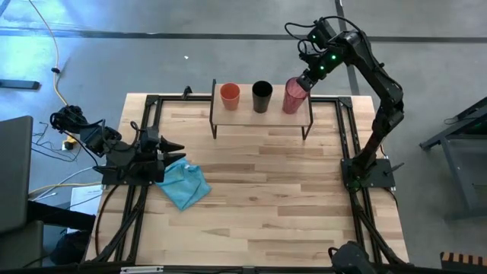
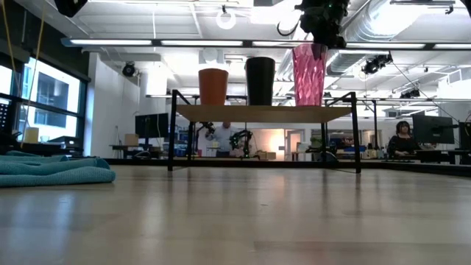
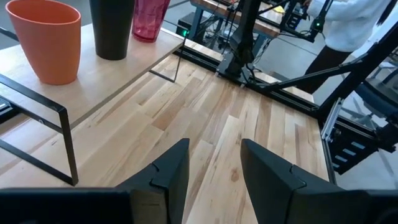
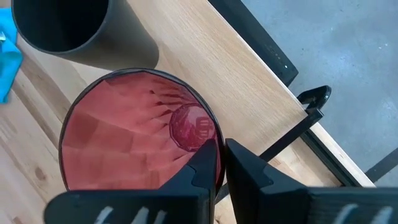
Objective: Stack small to large cups/mugs on shelf
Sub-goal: Put the red glass on the shelf
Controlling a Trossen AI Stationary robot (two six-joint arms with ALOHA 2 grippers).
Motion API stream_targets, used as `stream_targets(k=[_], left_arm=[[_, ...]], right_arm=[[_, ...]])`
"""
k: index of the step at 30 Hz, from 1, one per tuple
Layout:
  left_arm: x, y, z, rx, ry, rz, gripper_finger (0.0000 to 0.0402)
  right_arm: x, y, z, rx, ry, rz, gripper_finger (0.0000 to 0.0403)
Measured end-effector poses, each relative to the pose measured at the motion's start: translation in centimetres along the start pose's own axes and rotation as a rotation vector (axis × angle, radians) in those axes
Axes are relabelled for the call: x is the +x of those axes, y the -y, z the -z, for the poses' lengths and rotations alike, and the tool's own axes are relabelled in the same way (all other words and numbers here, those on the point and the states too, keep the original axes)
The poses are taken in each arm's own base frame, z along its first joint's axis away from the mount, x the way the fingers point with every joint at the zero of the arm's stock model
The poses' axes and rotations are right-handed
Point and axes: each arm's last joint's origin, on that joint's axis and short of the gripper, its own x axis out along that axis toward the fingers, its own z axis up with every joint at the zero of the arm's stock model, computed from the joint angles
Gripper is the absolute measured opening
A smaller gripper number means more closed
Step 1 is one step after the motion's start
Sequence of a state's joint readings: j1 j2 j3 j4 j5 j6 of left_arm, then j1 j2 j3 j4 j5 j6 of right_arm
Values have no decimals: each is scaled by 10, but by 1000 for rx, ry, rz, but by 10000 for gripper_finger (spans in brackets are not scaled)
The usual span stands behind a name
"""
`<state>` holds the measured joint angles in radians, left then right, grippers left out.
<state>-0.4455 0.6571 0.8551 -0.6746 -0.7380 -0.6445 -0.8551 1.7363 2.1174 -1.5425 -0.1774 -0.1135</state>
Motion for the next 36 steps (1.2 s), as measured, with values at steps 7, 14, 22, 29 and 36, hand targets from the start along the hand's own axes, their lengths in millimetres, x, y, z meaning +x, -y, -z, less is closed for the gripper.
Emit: stream_targets(k=[7,14,22,29,36], left_arm=[[0,0,0,-7,0,0,133],[0,0,0,-15,-7,10,133],[0,0,0,-16,-10,13,133],[0,0,0,-17,-10,13,133],[0,1,0,-17,-16,21,133]], right_arm=[[0,0,-1,-6,16,-15,24],[0,0,-3,-14,35,-13,24],[0,-1,-4,-16,43,-40,29],[0,-1,-4,-8,43,-33,79],[0,0,-6,-12,67,-26,89]])
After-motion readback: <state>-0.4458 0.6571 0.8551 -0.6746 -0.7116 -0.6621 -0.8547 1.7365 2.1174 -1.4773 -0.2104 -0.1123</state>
